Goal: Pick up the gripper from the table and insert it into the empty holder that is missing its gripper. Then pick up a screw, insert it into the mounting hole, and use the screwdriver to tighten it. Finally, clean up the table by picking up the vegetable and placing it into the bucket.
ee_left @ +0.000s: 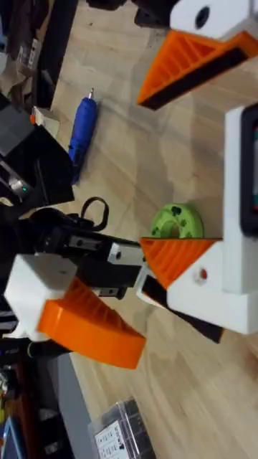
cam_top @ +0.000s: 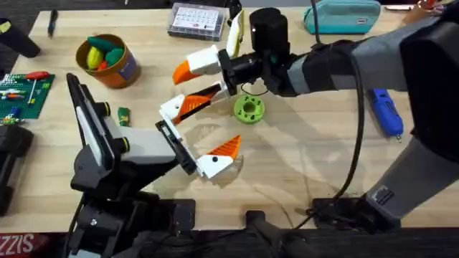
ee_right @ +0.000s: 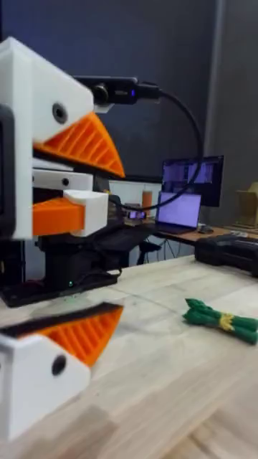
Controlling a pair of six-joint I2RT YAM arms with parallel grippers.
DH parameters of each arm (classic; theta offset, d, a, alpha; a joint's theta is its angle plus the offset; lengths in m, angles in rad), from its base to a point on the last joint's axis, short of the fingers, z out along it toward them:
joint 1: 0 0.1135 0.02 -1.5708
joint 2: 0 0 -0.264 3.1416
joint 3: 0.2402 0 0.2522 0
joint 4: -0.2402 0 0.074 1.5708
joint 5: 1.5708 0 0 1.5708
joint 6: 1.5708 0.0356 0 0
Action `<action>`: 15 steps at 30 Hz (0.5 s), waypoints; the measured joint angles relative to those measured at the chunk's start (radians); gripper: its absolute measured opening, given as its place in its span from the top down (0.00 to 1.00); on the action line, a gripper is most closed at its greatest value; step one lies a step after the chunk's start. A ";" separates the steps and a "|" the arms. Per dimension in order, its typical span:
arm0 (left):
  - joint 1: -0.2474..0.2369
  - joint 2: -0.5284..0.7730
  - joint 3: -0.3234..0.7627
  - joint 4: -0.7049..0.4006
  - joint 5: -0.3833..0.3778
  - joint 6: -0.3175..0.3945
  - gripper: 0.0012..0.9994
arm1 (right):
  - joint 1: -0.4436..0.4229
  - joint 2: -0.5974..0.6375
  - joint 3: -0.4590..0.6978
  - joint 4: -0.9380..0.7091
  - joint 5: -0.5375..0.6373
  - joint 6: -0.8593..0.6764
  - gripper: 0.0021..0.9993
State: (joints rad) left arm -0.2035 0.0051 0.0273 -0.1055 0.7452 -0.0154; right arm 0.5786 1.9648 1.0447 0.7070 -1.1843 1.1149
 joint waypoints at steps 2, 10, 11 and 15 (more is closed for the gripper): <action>0.000 0.000 0.000 0.000 0.002 0.000 0.01 | -0.008 0.000 0.000 0.000 0.003 0.000 0.01; 0.000 0.000 0.000 0.000 0.003 0.000 0.01 | -0.058 0.000 0.000 -0.004 0.010 0.000 0.01; 0.000 0.000 0.000 0.000 0.003 0.000 0.01 | -0.065 0.000 0.000 -0.005 0.010 0.000 0.01; 0.000 0.000 0.000 0.000 0.003 0.000 0.01 | -0.101 0.000 0.000 -0.005 0.010 0.000 0.01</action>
